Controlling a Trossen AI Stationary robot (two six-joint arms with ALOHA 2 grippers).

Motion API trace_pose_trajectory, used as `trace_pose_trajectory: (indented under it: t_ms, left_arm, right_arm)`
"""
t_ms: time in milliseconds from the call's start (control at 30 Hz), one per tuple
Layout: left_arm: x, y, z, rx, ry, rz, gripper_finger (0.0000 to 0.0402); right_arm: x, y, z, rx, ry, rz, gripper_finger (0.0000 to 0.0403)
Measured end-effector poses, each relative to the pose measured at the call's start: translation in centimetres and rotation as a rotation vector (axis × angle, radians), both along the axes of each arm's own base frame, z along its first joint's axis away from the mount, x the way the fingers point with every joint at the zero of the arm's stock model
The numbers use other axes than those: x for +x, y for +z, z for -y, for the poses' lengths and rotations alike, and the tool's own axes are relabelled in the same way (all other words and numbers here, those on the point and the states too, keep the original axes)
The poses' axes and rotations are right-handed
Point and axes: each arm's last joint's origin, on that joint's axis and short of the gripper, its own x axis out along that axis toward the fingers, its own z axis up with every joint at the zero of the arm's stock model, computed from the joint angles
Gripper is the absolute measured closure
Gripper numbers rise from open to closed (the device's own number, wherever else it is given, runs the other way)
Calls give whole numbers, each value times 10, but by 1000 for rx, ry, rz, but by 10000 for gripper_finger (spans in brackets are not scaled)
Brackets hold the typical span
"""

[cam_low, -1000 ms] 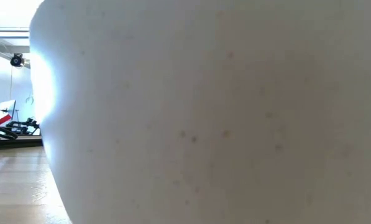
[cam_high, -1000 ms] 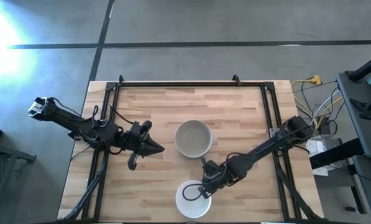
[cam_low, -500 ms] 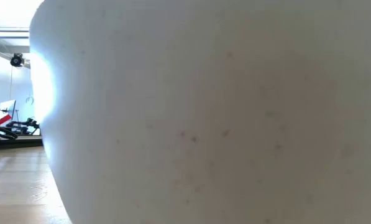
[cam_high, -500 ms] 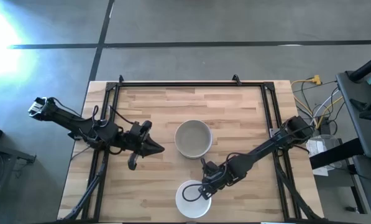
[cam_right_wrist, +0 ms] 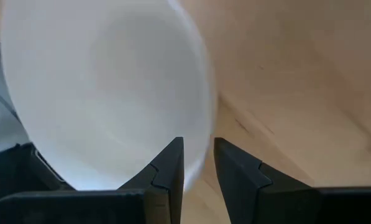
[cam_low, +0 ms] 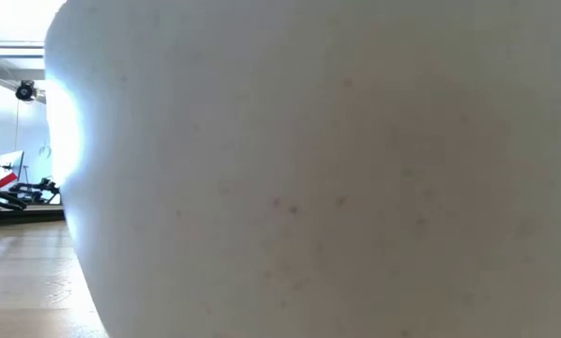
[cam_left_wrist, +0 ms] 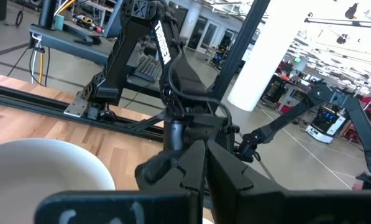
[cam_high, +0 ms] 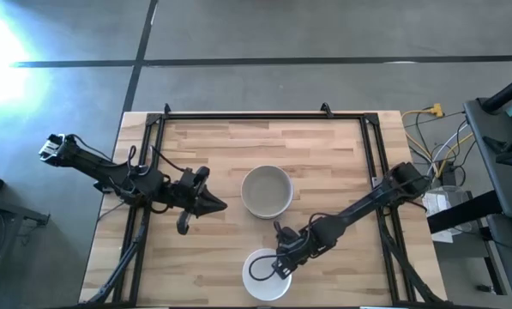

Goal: Nest bowls inside each other
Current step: Stack the white bowl on top of the light brown bowl

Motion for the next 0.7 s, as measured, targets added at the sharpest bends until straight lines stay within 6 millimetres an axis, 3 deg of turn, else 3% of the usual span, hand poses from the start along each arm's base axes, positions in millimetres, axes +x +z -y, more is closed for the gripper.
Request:
trace_pose_trajectory:
  t_ms: [267,400,467,700]
  left_arm:
    - [0,0,0,0,0,-1,402]
    - [0,0,0,0,0,-1,402]
    - [0,0,0,0,0,-1,402]
    - [0,0,0,-1,0,2,402]
  right_arm:
    - [13,-27,-10,88,20,-18,324]
    - [15,-25,-12,93,23,-14,361]
    - [15,-17,-11,92,22,5,385]
    - [-3,35,5,-4,3,-18,393]
